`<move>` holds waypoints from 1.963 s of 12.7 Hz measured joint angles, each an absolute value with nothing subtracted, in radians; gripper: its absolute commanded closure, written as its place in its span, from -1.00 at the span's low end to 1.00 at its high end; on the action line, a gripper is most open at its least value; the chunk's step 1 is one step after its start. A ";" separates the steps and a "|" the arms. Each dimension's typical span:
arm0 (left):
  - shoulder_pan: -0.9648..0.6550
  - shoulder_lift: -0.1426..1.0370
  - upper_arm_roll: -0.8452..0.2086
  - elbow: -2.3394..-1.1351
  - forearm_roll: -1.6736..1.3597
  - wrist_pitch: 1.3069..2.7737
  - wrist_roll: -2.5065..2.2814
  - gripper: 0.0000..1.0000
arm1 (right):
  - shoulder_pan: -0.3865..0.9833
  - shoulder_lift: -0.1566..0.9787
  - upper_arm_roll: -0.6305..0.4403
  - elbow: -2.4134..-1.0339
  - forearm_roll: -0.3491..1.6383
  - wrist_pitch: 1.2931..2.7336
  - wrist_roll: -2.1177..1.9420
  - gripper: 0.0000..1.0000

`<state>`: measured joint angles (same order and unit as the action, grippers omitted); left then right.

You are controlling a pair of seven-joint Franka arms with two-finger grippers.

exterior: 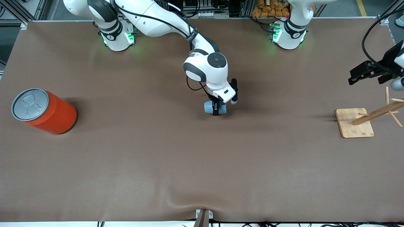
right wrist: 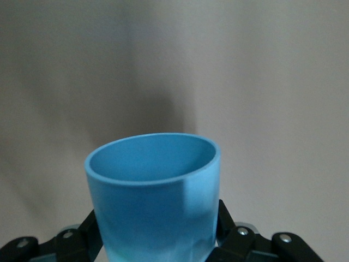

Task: Flip cup
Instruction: 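Hold the cup with the right gripper while the left gripper reaches toward it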

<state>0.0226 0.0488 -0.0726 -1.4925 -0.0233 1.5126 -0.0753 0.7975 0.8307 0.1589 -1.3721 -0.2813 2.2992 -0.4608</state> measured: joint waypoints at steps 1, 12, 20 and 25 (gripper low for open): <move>0.024 0.069 -0.073 -1.499 -0.062 1.523 -0.075 -1.00 | 0.801 0.844 0.157 -1.369 -0.281 2.313 -0.456 1.00; 0.079 0.271 -0.070 -1.783 -0.591 1.694 0.028 -1.00 | 0.815 0.896 0.148 -1.358 -0.299 2.373 -0.398 -1.00; 0.084 0.350 -0.075 -2.021 -1.022 1.788 0.390 -1.00 | 0.814 0.895 0.142 -1.345 -0.299 2.369 -0.397 -1.00; 0.072 0.440 -0.078 -2.080 -1.165 1.809 0.619 -0.64 | 0.818 0.858 0.156 -1.342 -0.299 2.271 -0.397 -1.00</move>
